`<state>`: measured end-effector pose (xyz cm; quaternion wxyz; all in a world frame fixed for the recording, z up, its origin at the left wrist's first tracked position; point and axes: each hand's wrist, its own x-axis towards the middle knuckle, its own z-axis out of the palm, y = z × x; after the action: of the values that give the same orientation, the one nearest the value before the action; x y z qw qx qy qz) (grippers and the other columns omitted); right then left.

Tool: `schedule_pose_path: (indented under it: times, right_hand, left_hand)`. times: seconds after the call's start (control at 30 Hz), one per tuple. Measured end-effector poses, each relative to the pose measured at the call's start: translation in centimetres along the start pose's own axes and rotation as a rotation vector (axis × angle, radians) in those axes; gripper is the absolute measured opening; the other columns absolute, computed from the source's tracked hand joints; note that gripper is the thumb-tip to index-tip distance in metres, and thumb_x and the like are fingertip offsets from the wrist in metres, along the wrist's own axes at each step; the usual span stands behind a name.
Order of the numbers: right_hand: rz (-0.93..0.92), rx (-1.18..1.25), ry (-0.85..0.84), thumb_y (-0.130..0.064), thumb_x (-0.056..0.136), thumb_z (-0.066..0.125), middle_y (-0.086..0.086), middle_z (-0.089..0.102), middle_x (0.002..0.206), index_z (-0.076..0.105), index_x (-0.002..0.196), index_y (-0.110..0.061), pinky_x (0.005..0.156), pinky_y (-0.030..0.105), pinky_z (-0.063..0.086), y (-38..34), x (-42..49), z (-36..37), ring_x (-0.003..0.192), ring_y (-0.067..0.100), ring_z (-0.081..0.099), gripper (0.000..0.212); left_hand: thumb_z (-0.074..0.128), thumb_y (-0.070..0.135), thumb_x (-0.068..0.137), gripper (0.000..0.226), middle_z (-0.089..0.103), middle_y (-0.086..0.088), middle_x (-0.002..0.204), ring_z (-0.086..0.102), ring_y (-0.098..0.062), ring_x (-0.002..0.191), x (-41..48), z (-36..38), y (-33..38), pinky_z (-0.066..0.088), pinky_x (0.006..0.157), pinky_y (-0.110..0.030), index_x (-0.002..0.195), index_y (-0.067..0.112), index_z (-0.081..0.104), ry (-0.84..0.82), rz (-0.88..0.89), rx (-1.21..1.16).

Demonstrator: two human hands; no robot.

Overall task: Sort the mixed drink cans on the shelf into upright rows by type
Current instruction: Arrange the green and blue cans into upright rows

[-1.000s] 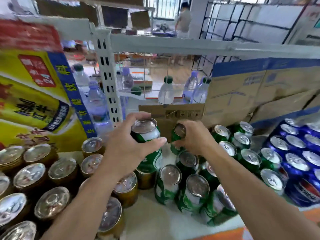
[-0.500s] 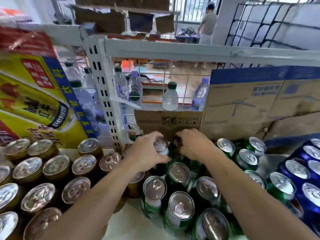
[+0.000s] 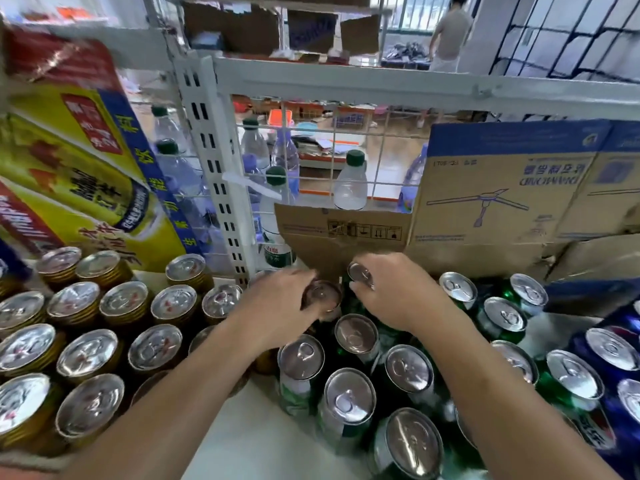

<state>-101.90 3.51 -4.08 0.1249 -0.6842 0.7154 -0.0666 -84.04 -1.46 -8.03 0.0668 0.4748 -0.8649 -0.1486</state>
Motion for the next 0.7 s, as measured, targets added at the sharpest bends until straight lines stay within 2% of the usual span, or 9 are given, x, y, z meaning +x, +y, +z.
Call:
schedule_pose_path:
  times: [0.1,0.17,0.23,0.33,0.4,0.57,0.7]
  right_hand:
    - [-0.081,-0.064,0.009,-0.041,0.097,0.048,0.006,0.048,0.133,0.042,0.139,-0.022,0.100,0.046,0.044,-2.5,-0.5,0.5,0.123,0.030,0.046,0.046]
    - [-0.147,-0.091,0.010,-0.044,0.097,0.046,0.007,0.038,0.144,0.032,0.145,-0.026,0.106,0.049,0.037,-4.7,-0.5,0.8,0.132,0.032,0.036,0.053]
    - [-0.200,-0.138,-0.035,-0.049,0.097,0.044,0.007,0.025,0.153,0.022,0.149,-0.029,0.114,0.055,0.026,-7.0,-0.2,1.4,0.142,0.036,0.020,0.060]
    - [-0.256,-0.191,-0.086,-0.054,0.097,0.042,0.006,0.010,0.160,0.012,0.152,-0.031,0.117,0.061,0.007,-10.3,0.5,2.7,0.147,0.039,0.000,0.066]
    - [-0.293,-0.200,-0.089,-0.056,0.096,0.041,0.006,0.007,0.160,0.010,0.152,-0.032,0.115,0.063,0.004,-12.9,0.8,3.6,0.147,0.040,-0.005,0.069]
    - [-0.331,-0.196,-0.110,-0.062,0.093,0.042,0.004,0.000,0.162,0.004,0.152,-0.036,0.114,0.065,-0.001,-20.8,1.1,5.8,0.146,0.039,-0.012,0.075]
    - [-0.343,-0.163,-0.094,-0.066,0.091,0.040,0.004,0.001,0.162,0.005,0.152,-0.037,0.114,0.063,0.000,-27.9,0.8,8.7,0.147,0.038,-0.009,0.076]
  left_hand:
    - [0.042,0.062,0.091,0.058,0.044,0.006,0.144,0.040,-0.020,0.132,-2.6,-1.3,-1.7,0.029,0.112,-0.046,0.142,0.034,0.037,0.077,-0.116,0.187]
    - [0.037,0.064,0.091,0.061,0.030,0.005,0.154,0.027,-0.020,0.142,-4.7,-2.1,-3.1,0.020,0.116,-0.049,0.146,0.038,0.027,0.082,-0.227,0.280]
    - [0.033,0.067,0.091,0.065,0.018,0.004,0.159,0.015,-0.021,0.146,-6.9,-2.8,-4.6,0.014,0.118,-0.049,0.149,0.041,0.018,0.075,-0.324,0.296]
    - [0.026,0.072,0.088,0.070,0.016,0.004,0.160,0.009,-0.021,0.147,-10.3,-3.8,-7.2,0.012,0.118,-0.050,0.150,0.041,0.014,0.123,-0.419,0.248]
    - [0.020,0.074,0.086,0.073,0.016,0.007,0.159,0.007,-0.020,0.147,-12.7,-4.5,-9.0,0.015,0.118,-0.050,0.150,0.040,0.012,0.158,-0.469,0.225]
    - [0.003,0.081,0.079,0.081,0.006,0.007,0.162,0.000,-0.020,0.149,-18.7,-6.4,-14.4,0.007,0.119,-0.052,0.150,0.043,0.004,0.210,-0.588,0.186]
    - [-0.007,0.082,0.068,0.093,0.014,0.004,0.161,0.010,-0.023,0.148,-24.3,-7.7,-20.9,0.013,0.118,-0.051,0.151,0.043,0.010,0.252,-0.635,0.248]
